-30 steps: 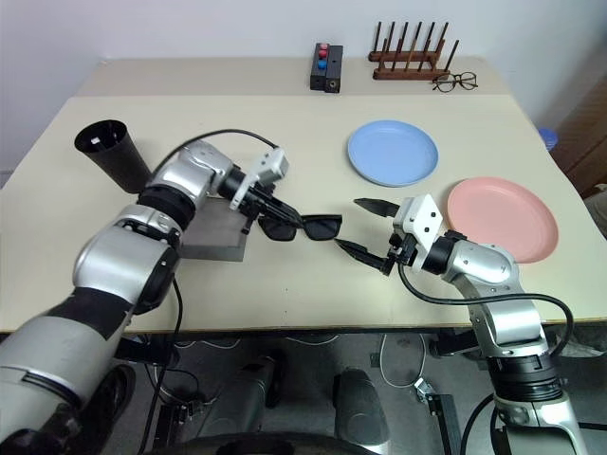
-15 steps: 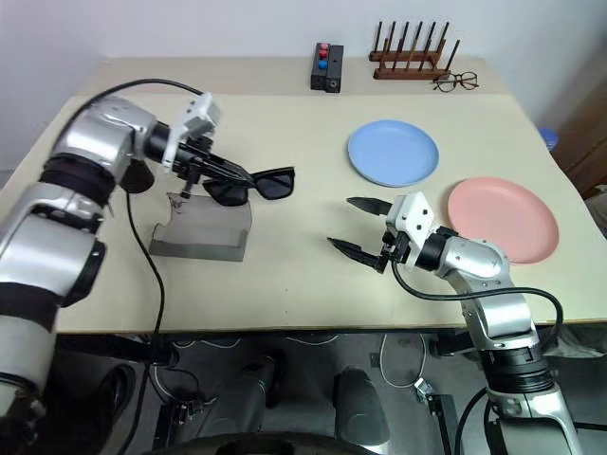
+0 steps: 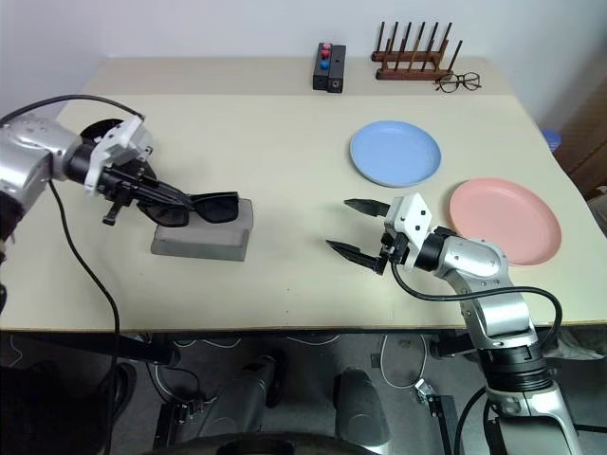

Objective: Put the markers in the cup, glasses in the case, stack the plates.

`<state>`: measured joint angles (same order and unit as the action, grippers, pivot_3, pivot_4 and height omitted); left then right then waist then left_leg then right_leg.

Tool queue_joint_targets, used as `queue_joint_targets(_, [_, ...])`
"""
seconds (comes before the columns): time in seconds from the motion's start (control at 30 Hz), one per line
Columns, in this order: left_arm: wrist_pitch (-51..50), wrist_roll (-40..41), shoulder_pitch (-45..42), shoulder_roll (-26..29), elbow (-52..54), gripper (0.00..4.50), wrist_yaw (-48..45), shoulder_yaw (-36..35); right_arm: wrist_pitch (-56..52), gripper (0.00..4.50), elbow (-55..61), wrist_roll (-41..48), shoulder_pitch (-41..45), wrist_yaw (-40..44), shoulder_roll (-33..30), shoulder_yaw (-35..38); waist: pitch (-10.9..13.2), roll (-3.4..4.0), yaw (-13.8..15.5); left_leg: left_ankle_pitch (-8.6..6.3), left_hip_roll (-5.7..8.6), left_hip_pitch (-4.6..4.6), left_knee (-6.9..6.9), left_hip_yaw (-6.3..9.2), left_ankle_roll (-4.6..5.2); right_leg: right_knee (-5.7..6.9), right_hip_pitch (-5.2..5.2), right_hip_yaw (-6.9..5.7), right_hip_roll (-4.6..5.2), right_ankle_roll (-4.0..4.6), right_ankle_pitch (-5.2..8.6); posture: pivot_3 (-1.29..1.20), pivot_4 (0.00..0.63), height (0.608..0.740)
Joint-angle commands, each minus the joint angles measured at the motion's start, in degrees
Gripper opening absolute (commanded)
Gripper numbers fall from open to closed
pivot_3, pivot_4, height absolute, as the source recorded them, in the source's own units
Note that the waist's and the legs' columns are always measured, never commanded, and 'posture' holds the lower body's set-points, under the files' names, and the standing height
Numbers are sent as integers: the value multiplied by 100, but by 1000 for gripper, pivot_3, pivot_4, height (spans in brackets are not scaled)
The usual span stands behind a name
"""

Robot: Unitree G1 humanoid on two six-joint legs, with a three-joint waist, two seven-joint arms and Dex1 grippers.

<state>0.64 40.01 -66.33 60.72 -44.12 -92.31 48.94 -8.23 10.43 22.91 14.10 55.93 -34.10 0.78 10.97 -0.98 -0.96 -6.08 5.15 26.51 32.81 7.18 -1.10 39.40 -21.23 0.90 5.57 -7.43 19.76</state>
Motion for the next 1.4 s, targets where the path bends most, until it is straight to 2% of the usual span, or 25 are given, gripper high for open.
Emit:
queue_joint_targets(0.03, [441, -35, 107, 75, -210, 19, -19, 58, 56, 3923, 72, 95, 57, 29, 20, 72, 0, 0, 10, 0, 0, 0, 0, 0, 0, 0, 0, 0, 0, 0, 0, 0, 150, 740])
queue_joint_targets(0.2, [815, -113, 369, -6, -347, 19, -19, 164, 59, 3923, 35, 61, 125, 41, 53, 22, -1, 1, 9, 0, 0, 0, 1, 1, 0, -1, 0, 0, 0, 1, 0, 0, 150, 740])
queue_joint_targets(0.3, [1172, -255, 442, -248, -651, 19, -19, 52, 45, 3923, 66, 65, 111, 40, 54, 15, -2, 3, 11, 0, 1, -1, 0, -1, 1, -1, 0, 1, 1, 11, 6, 0, 150, 740])
queue_joint_targets(0.43, [1148, -310, 400, -440, -874, 19, -19, 88, 23, 3923, 111, 74, 67, 37, 27, 36, 0, 1, 5, 0, 0, 4, 1, -1, 1, -1, -5, 1, 1, 4, 2, 0, 150, 740])
queue_joint_targets(0.67, [146, -18, 326, -537, -772, 19, -19, 304, 12, 3923, 164, 62, 24, 3, 12, 57, 0, 1, -8, -1, 0, 6, 0, -2, 1, 0, -8, 1, -1, 1, 0, 0, 150, 740])
queue_joint_targets(0.77, [-284, 90, 261, -570, -707, 1045, -19, 310, 9, 3923, 203, 63, -14, -12, -3, 74, 0, 0, 4, 0, 0, 6, 0, -1, 1, 0, -7, 0, -2, 0, 0, 0, 150, 740])
queue_joint_targets(0.9, [-426, 142, 287, -602, -586, 2972, -19, 322, 17, 3923, 170, 39, 8, -19, -5, 68, 0, 0, -1, 0, 1, 6, 1, -1, 1, 0, -6, 0, -2, 0, 0, 0, 150, 740])
queue_joint_targets(0.97, [-426, 145, 309, -600, -519, 4081, -19, 331, 6, 3923, 174, 41, 20, -27, 0, 62, 0, 0, -4, 0, 0, 6, 1, -1, 1, 0, -6, 0, -1, 0, 0, 0, 150, 740])
queue_joint_targets(1.0, [-377, 125, 314, -607, -519, 4473, -19, 319, 0, 3923, 175, 41, 29, -32, 3, 57, 0, 0, -4, 0, 0, 6, 1, -1, 1, 0, -7, 0, -1, 0, 0, 0, 150, 740])
queue_joint_targets(1.4, [-678, 333, 20, -215, -70, 4473, -19, 94, -4, 3923, 157, 47, 43, -28, 7, 36, 0, 0, -2, 0, 0, 8, 1, 0, 1, -1, -8, 1, 2, 3, 2, 0, 150, 740])
